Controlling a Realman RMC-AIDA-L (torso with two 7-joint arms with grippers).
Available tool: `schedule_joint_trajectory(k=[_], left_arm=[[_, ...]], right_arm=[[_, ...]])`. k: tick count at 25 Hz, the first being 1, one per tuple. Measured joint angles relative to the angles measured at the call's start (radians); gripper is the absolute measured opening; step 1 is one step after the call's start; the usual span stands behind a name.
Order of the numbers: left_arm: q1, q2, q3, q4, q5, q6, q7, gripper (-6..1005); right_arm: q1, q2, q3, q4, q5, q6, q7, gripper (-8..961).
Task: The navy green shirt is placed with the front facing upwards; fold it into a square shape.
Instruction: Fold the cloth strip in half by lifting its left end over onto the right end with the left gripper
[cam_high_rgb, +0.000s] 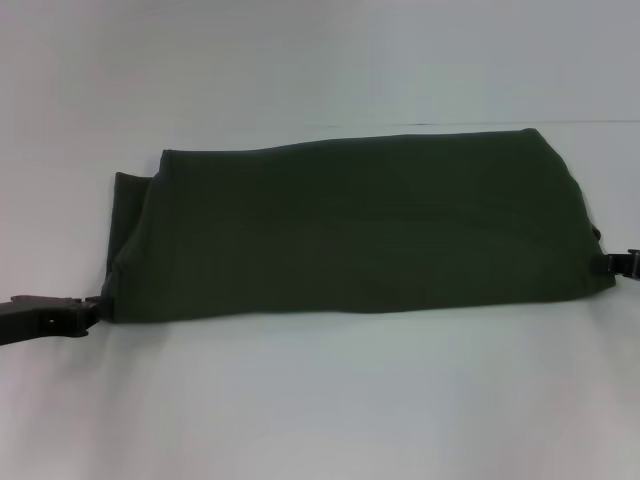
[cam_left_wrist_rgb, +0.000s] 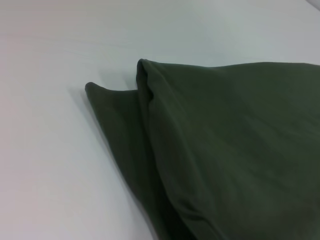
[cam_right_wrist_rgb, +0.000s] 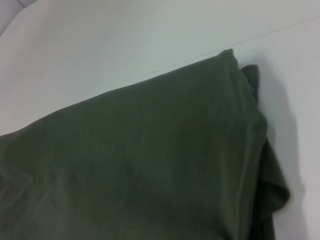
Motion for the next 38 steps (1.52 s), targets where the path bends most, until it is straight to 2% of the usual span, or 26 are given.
schedule_joint_trajectory(k=[1, 6, 19, 23, 28, 33, 36, 38], left_arm=[[0.000, 0.001, -0.001, 0.000, 0.000, 0.000, 0.000, 2], [0.001, 0.004, -0.008, 0.001, 0.007, -0.001, 0.000, 3], [0.001, 0.009, -0.053, 0.015, 0.009, -0.008, 0.005, 3], [0.001, 0.009, -0.053, 0.015, 0.009, -0.010, 0.007, 3], [0.000, 0.009, -0.054, 0.016, 0.004, 0.003, 0.001, 2], [0.000, 0.008, -0.060, 0.019, 0.001, 0.033, -0.017, 31], [0.006, 0.008, -0.065, 0.043, 0.001, 0.046, -0.053, 54], [0.014, 0.006, -0.077, 0.063, 0.001, 0.047, -0.074, 68]], right_arm=[[-0.003, 0.000, 0.004, 0.000, 0.001, 0.000, -0.004, 152], [-0.029, 0.003, 0.047, 0.000, 0.003, -0.018, -0.025, 5], [-0.067, 0.003, 0.171, 0.001, 0.006, -0.104, -0.098, 8], [-0.068, 0.007, 0.174, 0.002, 0.006, -0.107, -0.112, 9], [-0.069, 0.021, 0.175, -0.002, 0.030, -0.123, -0.148, 11], [-0.071, 0.018, 0.177, -0.008, 0.052, -0.172, -0.165, 12], [-0.074, 0.008, 0.180, -0.013, 0.052, -0.185, -0.163, 196], [-0.081, 0.000, 0.196, -0.021, 0.053, -0.186, -0.158, 240]])
